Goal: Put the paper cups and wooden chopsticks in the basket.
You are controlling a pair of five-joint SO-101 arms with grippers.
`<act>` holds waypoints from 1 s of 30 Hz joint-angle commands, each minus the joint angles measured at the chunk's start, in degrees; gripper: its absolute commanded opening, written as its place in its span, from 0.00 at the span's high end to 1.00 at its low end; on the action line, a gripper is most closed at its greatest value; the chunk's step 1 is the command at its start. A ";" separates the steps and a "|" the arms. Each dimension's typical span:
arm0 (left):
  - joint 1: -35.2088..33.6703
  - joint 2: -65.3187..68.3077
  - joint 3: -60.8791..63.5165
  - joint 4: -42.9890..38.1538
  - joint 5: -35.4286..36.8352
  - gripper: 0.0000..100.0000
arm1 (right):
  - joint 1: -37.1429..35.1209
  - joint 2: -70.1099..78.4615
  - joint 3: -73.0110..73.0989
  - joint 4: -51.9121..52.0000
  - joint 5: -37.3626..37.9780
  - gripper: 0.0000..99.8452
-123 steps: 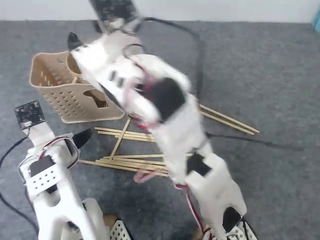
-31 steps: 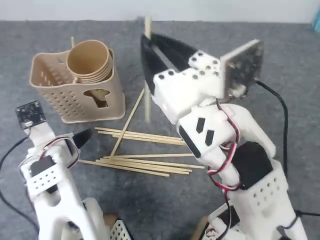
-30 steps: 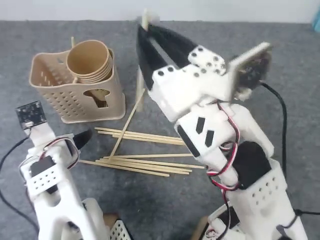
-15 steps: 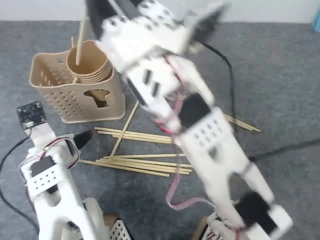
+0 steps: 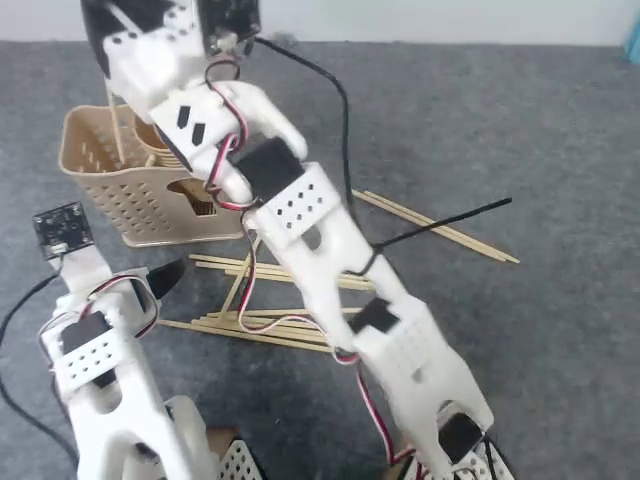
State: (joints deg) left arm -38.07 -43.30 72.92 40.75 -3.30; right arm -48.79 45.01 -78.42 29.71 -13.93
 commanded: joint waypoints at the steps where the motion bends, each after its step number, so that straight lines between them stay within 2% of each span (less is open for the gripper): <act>1: 0.44 -1.23 -0.31 -1.14 -0.44 0.56 | 0.22 4.35 -11.60 5.14 -0.26 0.99; 3: 0.53 -1.23 -0.31 -1.14 -0.53 0.56 | 0.31 6.81 -14.24 8.31 -0.26 0.96; 7: 0.53 -1.23 -0.31 -1.14 -0.53 0.56 | 0.04 7.52 -16.79 16.84 -0.53 0.78; 9: 0.53 -1.23 -0.31 -1.14 -0.53 0.56 | -0.04 6.55 -17.85 20.09 -0.62 0.72; 14: 0.44 -1.23 -0.31 -1.14 -0.53 0.56 | 0.04 -2.86 -17.93 29.76 -0.62 0.74; 20: 0.44 -1.23 -0.31 -1.14 -0.53 0.56 | 0.57 -19.74 -17.85 57.01 -0.62 0.80; 24: 0.44 -1.23 -0.31 -1.14 -0.62 0.56 | 4.35 -25.98 -17.85 73.54 -0.62 0.81; 30: 0.26 -1.23 -0.22 -1.05 -0.62 0.56 | 20.00 -30.81 -4.92 73.54 -0.53 0.81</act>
State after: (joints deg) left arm -38.07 -43.30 72.92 40.75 -3.30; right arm -35.96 18.90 -90.37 100.66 -14.02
